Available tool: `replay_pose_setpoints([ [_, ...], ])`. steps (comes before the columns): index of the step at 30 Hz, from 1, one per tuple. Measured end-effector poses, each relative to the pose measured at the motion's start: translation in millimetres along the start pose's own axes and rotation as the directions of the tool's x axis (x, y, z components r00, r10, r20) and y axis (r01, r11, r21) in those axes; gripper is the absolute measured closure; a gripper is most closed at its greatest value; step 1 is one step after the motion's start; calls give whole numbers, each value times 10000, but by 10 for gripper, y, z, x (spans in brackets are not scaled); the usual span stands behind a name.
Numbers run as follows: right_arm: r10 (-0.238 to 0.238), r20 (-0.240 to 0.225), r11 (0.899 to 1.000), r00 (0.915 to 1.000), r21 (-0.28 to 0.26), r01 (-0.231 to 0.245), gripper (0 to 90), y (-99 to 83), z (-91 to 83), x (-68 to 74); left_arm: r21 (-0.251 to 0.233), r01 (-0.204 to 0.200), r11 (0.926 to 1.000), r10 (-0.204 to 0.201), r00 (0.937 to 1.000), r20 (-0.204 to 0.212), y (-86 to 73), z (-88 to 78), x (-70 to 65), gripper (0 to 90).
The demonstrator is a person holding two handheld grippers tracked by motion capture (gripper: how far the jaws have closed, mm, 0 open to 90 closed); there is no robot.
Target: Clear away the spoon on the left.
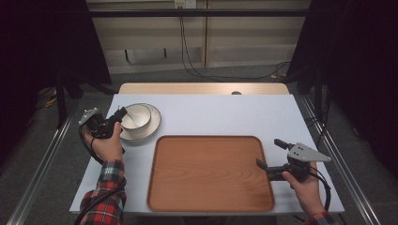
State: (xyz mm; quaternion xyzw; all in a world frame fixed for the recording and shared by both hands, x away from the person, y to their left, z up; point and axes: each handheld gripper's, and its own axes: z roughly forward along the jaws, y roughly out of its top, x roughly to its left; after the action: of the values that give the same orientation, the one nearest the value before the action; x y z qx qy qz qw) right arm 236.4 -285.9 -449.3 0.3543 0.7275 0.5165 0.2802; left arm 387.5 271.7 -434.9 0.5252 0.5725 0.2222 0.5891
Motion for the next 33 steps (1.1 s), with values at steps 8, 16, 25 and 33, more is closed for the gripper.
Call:
replay_pose_setpoints([
  [8, -25, -32, 10000, 10000, -13, 25, 18, 1, 0, 2, -22, -19, 10000, 19, 9998, 176, 6, 1, -5, 852],
  [16, 59, 17, 10000, 10000, -53, -59, 17, 5, -10, 7, -447, -143, 9989, 155, 9995, 263, 49, -11, -47, 853],
  [25, -34, 137, 9999, 9999, -124, 36, 18, 11, -23, -5, -691, -374, 9969, 423, 9965, 718, 182, -75, -151, 855],
  [33, 19, 99, 9999, 9999, -143, -18, 17, 17, -26, 1, -808, -426, 9958, 514, 9925, 1105, 311, -148, -239, 855],
])
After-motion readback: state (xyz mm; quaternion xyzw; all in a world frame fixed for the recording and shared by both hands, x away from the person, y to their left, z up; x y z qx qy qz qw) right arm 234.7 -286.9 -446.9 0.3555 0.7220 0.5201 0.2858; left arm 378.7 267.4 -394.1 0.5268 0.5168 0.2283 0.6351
